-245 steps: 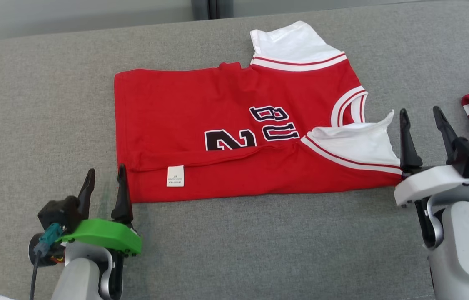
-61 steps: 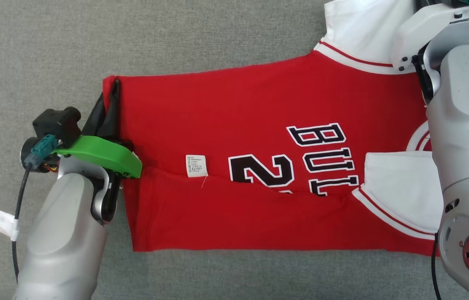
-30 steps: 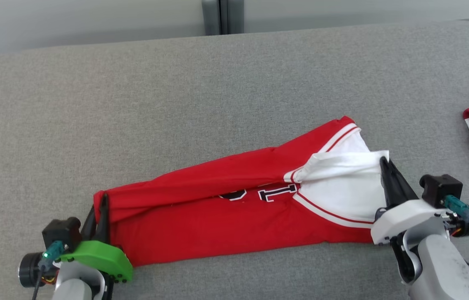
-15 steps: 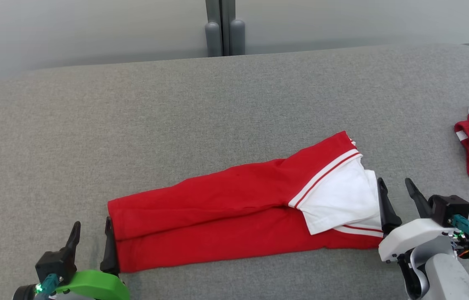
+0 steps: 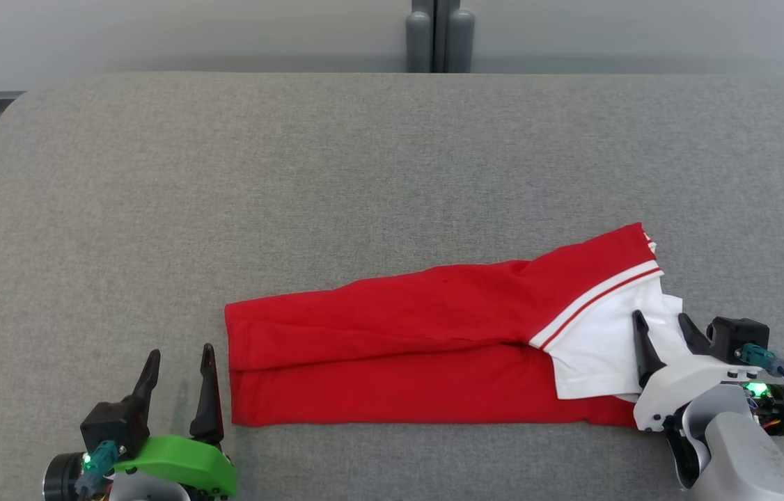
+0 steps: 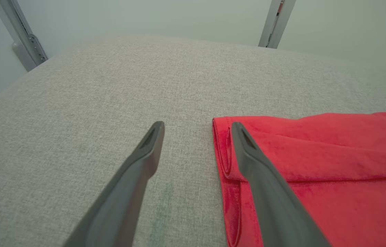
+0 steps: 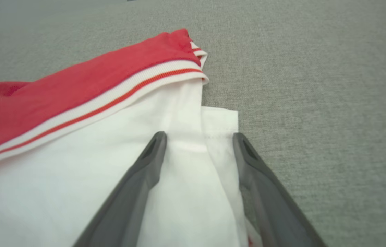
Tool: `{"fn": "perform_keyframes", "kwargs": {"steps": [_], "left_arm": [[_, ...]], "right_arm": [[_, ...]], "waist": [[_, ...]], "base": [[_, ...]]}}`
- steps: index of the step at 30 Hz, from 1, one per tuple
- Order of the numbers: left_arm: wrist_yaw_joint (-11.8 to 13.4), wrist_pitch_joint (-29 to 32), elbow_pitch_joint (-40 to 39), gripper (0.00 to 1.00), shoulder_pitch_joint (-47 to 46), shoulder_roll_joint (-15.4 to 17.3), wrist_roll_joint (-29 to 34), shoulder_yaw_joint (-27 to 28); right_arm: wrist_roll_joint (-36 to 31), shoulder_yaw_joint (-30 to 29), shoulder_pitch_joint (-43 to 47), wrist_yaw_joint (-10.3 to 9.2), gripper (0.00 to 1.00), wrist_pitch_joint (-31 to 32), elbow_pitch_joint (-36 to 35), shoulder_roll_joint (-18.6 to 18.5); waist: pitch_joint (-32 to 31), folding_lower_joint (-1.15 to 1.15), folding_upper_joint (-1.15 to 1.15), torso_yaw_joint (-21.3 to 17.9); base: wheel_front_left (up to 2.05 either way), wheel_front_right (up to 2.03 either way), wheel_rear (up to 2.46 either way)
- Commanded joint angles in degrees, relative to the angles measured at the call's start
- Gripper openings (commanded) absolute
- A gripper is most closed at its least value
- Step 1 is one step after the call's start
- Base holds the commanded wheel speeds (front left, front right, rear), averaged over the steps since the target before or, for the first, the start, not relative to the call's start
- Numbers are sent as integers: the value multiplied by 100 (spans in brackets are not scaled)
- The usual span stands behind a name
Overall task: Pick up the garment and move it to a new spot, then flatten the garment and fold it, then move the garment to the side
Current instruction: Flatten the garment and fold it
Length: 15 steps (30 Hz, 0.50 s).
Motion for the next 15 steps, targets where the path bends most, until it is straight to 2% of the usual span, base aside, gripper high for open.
{"fn": "perform_keyframes", "kwargs": {"steps": [1,5,6,7,8,9,10,12,15], "left_arm": [[12,5,6,100,-92,12,-62,-15],[12,6,-3,100,-102,12,-84,-19],[12,5,-2,100,-95,12,-87,-11],[12,5,2,100,-83,12,-88,-10],[12,6,8,100,-69,12,-87,-6],[12,6,15,100,-62,12,-86,-2],[12,5,22,100,-48,12,-77,-10],[12,5,32,100,-25,11,-32,-35],[12,5,30,100,79,12,16,-31]], "right_arm": [[77,-23,1,-10,100,22,206,-16],[538,355,56,-4,100,72,488,26],[696,587,76,8,96,77,509,51],[869,770,92,14,74,81,510,82],[1055,953,109,17,41,82,471,99],[1180,1097,125,18,16,83,445,100],[1281,1251,140,24,0,83,409,104],[1375,1380,161,23,0,82,362,88],[1265,1154,206,8,0,53,214,-1]], "waist": [[105,0,0,166],[121,0,0,210],[118,0,0,207],[112,0,0,198],[102,0,0,183],[93,0,0,169],[75,0,0,147],[36,0,0,105],[-79,0,0,-8]], "base": [[0,0,0],[0,0,0],[0,0,0],[0,0,0],[0,0,0],[0,0,0],[0,0,0],[0,0,0],[0,0,0]]}}
